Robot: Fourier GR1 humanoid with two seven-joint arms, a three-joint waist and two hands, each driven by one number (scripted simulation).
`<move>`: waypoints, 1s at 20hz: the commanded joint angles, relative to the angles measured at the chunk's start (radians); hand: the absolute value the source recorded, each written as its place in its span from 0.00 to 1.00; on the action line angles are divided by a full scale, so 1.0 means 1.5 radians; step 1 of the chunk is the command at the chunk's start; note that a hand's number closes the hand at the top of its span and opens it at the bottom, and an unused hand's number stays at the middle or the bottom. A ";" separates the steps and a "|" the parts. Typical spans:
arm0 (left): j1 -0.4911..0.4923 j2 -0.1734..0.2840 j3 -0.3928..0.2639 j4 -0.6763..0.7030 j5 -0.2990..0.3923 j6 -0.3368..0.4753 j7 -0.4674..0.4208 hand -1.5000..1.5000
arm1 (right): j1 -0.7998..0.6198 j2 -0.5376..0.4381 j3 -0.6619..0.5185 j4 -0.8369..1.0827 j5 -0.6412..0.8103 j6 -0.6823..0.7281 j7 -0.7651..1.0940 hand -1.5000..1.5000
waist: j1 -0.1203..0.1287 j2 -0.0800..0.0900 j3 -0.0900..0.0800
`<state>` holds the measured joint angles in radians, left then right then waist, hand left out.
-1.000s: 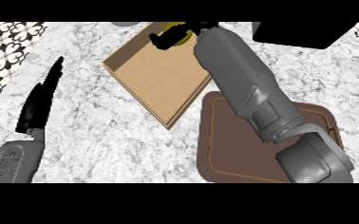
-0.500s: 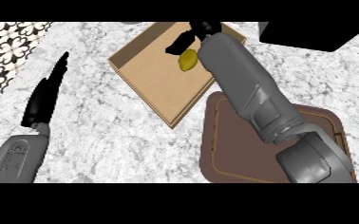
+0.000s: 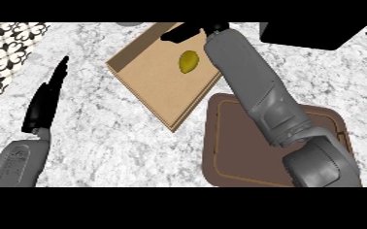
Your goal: Pick the lemon from the tray and place it in the cardboard box
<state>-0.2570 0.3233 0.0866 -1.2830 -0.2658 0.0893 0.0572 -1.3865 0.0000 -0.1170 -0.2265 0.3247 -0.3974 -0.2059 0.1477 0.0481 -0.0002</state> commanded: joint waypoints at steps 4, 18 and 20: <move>0.023 0.019 0.028 -0.013 0.017 -0.008 0.010 0.50 | 0.022 -0.015 -0.074 -0.010 -0.069 0.025 -0.100 0.00 | -0.033 -0.009 0.001; 0.071 0.043 0.057 -0.045 0.036 -0.029 0.008 0.50 | 0.087 -0.240 -0.111 0.031 -0.088 0.216 -0.157 0.00 | -0.060 -0.018 0.001; 0.062 0.027 0.046 -0.026 0.022 -0.015 0.005 0.50 | 0.118 -0.255 -0.109 0.040 -0.083 0.233 -0.186 0.00 | -0.063 -0.016 0.001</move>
<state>-0.1675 0.3518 0.1456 -1.3310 -0.2411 0.0833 0.0739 -1.2515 -0.3099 -0.2773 -0.1815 0.1968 -0.1191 -0.4474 0.0582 0.0245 0.0010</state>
